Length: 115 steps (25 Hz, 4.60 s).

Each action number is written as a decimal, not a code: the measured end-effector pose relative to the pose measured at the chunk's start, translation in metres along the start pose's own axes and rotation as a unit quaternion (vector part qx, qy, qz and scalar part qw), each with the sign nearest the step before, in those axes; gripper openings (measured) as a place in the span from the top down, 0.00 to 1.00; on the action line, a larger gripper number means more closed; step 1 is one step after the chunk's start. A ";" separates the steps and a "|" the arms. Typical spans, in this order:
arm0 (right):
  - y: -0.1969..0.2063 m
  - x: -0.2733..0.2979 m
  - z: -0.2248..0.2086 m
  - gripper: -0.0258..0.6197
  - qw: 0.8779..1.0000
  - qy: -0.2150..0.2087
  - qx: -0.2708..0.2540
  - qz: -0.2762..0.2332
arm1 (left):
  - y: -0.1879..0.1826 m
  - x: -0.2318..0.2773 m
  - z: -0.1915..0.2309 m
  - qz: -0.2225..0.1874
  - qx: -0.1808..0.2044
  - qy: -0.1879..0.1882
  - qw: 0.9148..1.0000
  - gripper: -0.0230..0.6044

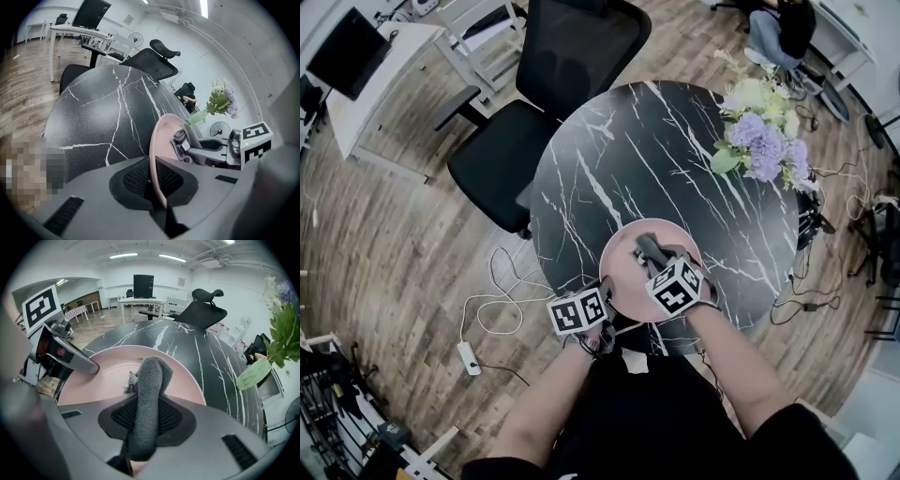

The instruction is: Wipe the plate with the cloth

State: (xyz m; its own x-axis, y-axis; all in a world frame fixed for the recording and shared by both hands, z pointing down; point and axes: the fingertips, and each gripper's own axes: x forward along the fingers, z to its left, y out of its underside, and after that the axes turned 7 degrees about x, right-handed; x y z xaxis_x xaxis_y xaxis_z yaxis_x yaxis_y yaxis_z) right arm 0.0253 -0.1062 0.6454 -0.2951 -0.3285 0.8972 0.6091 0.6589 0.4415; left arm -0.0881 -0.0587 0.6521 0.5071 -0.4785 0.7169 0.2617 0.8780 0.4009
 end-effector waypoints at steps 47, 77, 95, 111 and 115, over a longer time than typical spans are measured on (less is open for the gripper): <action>-0.018 -0.006 0.045 0.79 0.988 -0.075 0.116 -0.074 | 0.000 0.000 0.002 -0.013 -0.024 -0.006 1.000 0.91; 0.031 -0.015 0.031 0.79 1.000 -0.026 0.006 -0.002 | 0.000 0.000 0.002 -0.017 -0.017 -0.009 1.000 0.91; 0.031 -0.018 -0.055 0.79 0.995 0.104 -0.009 -0.005 | 0.000 0.000 0.001 -0.015 -0.015 -0.003 1.000 0.91; 0.009 -0.030 -0.054 0.79 0.981 0.085 0.154 -0.082 | 0.000 -0.001 0.001 -0.025 -0.023 -0.012 0.999 0.91; 0.003 -0.026 -0.026 0.79 0.986 0.046 0.141 -0.077 | 0.000 -0.001 0.001 -0.027 -0.024 -0.014 0.999 0.91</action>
State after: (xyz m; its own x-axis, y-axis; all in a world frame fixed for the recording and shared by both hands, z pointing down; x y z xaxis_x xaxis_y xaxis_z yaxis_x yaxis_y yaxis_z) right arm 0.0537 -0.1136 0.6235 -0.2919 -0.4910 0.8208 0.3291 0.7542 0.5682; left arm -0.0900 -0.0584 0.6517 0.4674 -0.5256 0.7108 0.3276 0.8498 0.4129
